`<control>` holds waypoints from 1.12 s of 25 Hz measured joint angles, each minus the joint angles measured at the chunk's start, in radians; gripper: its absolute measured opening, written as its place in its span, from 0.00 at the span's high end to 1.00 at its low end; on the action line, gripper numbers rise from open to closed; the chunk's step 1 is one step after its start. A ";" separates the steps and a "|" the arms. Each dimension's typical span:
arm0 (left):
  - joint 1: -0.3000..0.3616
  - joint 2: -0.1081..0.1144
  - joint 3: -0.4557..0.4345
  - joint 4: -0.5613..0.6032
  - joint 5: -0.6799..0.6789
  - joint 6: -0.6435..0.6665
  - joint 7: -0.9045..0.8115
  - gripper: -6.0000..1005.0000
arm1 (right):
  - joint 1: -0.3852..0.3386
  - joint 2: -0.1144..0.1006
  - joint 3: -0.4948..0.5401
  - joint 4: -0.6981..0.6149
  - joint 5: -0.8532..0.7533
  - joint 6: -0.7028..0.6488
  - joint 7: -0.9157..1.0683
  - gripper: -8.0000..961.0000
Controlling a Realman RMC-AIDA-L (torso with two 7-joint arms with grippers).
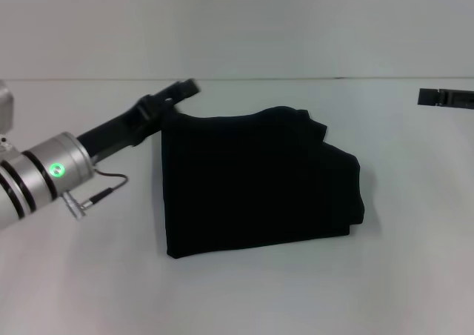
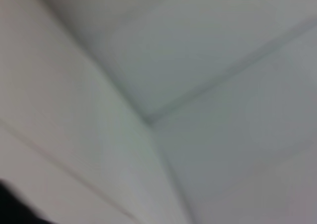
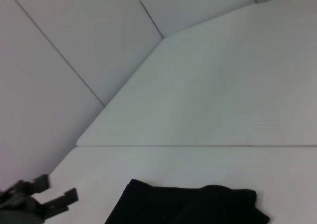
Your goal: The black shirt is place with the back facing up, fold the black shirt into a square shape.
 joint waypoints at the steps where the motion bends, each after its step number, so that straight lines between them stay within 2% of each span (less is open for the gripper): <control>1: -0.003 0.010 0.007 0.004 0.008 -0.055 -0.025 0.33 | 0.005 0.002 0.000 0.000 -0.004 0.005 0.008 0.03; 4: -0.023 0.024 0.016 0.022 0.055 -0.165 -0.065 0.11 | 0.017 0.009 -0.007 0.002 -0.020 0.025 0.025 0.03; 10: -0.102 0.054 0.060 0.038 0.241 -0.362 -0.162 0.08 | 0.032 0.013 -0.009 0.014 -0.034 0.062 0.040 0.03; 16: -0.160 0.075 0.090 0.041 0.364 -0.407 -0.252 0.06 | 0.038 0.015 -0.009 0.024 -0.035 0.070 0.041 0.03; 21: -0.178 0.074 0.144 0.040 0.416 -0.444 -0.326 0.06 | 0.038 0.018 -0.009 0.024 -0.035 0.070 0.030 0.03; 28: -0.180 0.060 0.216 0.034 0.418 -0.521 -0.356 0.06 | 0.036 0.030 -0.009 0.026 -0.060 0.090 0.005 0.03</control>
